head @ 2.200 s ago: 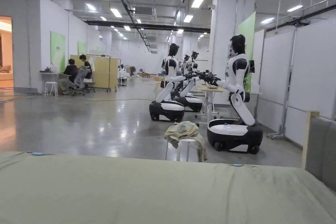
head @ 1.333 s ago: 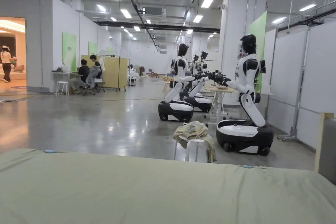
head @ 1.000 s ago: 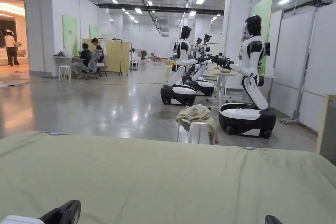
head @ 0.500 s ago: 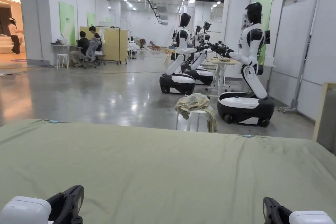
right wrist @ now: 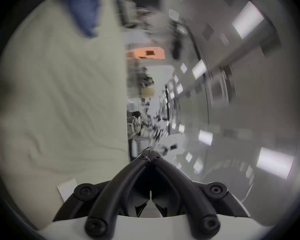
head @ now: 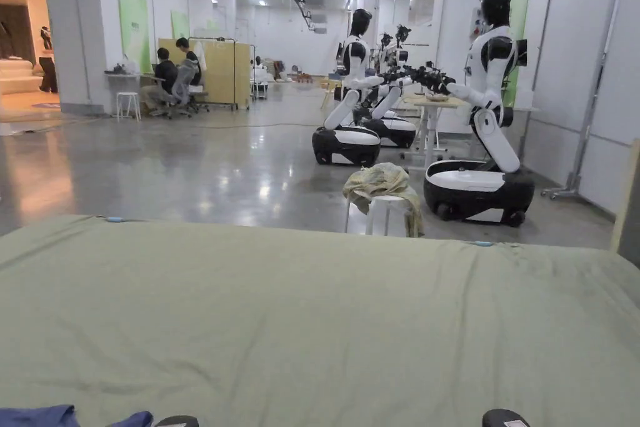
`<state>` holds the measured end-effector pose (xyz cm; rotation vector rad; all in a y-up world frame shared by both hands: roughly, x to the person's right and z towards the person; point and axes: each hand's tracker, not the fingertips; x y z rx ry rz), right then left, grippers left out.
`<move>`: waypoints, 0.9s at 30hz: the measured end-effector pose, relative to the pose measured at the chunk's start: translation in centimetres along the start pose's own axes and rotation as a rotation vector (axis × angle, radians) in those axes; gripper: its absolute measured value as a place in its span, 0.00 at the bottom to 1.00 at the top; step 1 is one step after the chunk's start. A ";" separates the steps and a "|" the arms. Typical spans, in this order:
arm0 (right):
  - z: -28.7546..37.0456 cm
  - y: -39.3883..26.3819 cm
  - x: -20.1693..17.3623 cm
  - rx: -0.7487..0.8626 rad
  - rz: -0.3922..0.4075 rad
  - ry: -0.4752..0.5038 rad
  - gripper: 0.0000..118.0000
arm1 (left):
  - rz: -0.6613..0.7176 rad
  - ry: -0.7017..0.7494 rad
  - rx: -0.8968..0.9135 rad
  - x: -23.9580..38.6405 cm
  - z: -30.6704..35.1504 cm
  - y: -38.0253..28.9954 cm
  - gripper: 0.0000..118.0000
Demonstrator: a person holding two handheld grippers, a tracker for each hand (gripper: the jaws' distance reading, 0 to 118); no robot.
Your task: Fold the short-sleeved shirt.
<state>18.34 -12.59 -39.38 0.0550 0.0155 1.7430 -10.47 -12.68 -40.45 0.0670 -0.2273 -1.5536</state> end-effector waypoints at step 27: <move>-1.3 -2.4 1.9 -0.261 -1.820 0.079 0.00 | 1.737 -0.097 0.078 -7.6 0.1 -8.1 0.02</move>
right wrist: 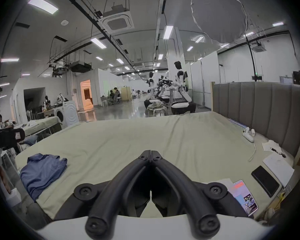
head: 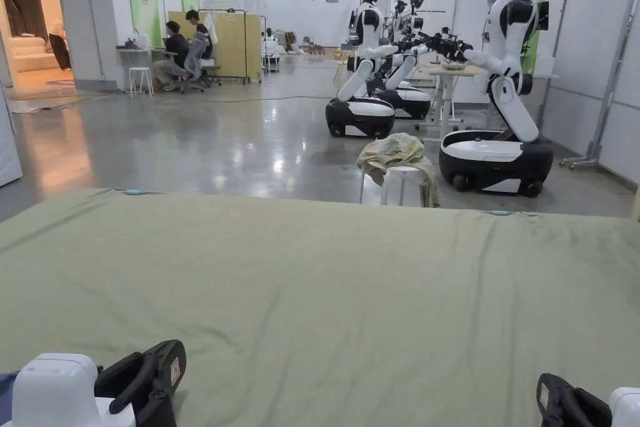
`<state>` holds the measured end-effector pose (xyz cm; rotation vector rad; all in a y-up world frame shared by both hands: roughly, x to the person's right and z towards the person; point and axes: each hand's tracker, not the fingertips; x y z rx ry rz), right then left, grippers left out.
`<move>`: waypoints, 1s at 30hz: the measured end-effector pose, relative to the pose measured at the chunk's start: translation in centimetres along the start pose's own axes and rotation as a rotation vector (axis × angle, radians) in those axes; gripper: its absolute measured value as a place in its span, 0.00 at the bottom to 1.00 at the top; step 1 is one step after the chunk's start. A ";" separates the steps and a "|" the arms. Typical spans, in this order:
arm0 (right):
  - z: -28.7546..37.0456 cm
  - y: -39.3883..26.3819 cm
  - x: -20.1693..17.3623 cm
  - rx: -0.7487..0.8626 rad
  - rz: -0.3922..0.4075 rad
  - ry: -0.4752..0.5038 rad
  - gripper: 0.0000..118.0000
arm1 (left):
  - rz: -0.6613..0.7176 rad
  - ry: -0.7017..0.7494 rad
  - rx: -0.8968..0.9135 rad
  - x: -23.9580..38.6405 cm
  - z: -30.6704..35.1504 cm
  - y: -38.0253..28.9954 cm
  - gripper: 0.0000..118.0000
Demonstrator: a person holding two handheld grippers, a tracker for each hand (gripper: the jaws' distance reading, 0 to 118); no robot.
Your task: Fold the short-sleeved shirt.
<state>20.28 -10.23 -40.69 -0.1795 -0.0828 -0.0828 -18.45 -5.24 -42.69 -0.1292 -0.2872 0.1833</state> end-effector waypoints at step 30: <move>-2.5 -1.2 -10.3 -0.067 0.168 0.333 0.00 | -0.072 0.227 -0.347 -14.6 -0.9 -0.6 0.62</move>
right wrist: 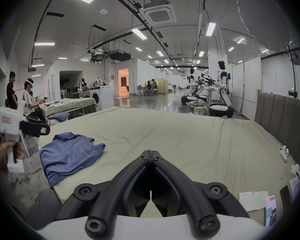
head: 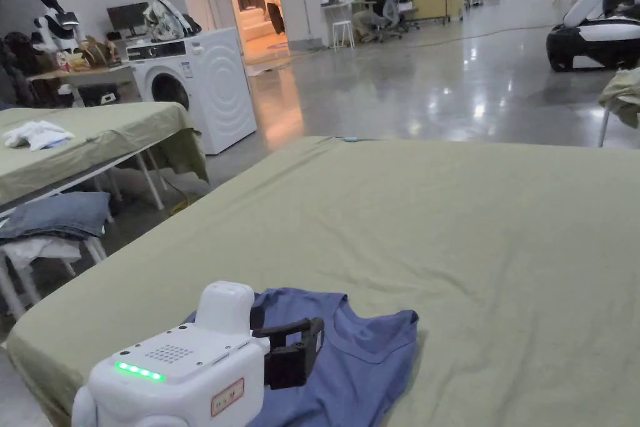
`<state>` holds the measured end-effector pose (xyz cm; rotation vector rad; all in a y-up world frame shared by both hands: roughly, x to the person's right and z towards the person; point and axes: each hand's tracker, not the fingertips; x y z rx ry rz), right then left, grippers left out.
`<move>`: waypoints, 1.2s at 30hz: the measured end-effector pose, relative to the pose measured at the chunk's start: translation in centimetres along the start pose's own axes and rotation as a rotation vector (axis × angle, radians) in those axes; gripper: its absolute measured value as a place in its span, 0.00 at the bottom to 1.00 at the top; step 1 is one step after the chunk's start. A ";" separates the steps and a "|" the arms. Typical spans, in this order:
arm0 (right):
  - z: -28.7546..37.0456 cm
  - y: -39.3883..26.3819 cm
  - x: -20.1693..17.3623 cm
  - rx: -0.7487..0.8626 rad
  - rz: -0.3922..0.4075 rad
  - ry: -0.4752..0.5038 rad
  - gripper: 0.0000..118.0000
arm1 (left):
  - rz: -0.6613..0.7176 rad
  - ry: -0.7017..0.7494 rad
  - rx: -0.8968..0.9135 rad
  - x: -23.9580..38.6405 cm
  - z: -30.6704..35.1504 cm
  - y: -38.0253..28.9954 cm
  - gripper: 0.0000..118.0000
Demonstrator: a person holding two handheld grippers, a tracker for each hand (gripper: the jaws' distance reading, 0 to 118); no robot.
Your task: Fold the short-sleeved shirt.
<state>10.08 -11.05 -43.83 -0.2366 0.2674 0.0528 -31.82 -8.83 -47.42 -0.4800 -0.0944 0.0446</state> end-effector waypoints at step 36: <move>1.2 -3.3 7.9 -0.105 -0.215 -0.101 0.00 | 0.050 0.102 -0.112 -5.7 -11.3 12.3 0.04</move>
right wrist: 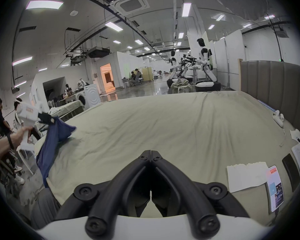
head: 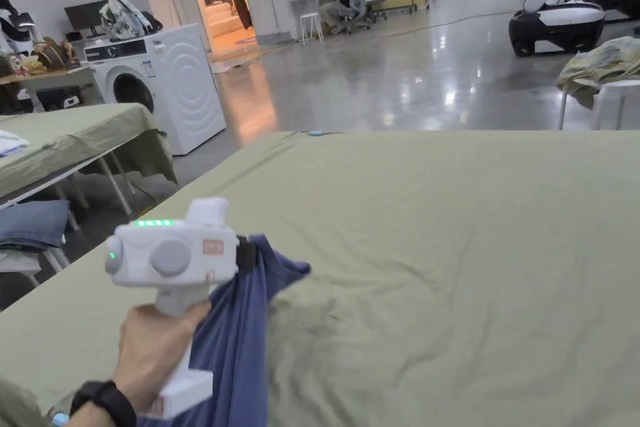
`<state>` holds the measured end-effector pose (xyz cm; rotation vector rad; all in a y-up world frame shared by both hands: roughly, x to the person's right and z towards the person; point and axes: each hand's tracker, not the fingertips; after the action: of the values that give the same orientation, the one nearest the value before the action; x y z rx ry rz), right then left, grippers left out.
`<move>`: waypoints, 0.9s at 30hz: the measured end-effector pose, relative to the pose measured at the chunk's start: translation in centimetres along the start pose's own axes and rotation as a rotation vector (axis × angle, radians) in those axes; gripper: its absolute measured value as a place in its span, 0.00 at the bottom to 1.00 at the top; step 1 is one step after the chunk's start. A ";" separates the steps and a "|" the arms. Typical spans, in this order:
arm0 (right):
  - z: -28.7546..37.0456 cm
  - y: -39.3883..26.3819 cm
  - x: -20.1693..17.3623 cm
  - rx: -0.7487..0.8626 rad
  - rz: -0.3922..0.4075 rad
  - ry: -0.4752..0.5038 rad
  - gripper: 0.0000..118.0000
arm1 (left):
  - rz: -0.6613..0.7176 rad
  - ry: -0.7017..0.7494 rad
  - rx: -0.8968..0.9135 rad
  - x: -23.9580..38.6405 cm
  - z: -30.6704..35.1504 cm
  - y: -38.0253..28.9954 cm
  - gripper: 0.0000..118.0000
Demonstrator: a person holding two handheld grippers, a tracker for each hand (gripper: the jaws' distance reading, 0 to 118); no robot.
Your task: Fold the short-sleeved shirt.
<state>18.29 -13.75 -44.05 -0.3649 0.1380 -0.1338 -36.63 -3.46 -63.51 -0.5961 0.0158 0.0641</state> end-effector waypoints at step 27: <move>10.7 -0.3 8.1 0.064 -0.087 -0.322 0.00 | -0.428 -1.056 -0.275 49.4 -0.1 -19.8 0.04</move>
<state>27.91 -11.58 -34.91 -0.3248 -0.2002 -0.1636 13.96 -17.08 -54.13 -0.7689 -1.1570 -0.0418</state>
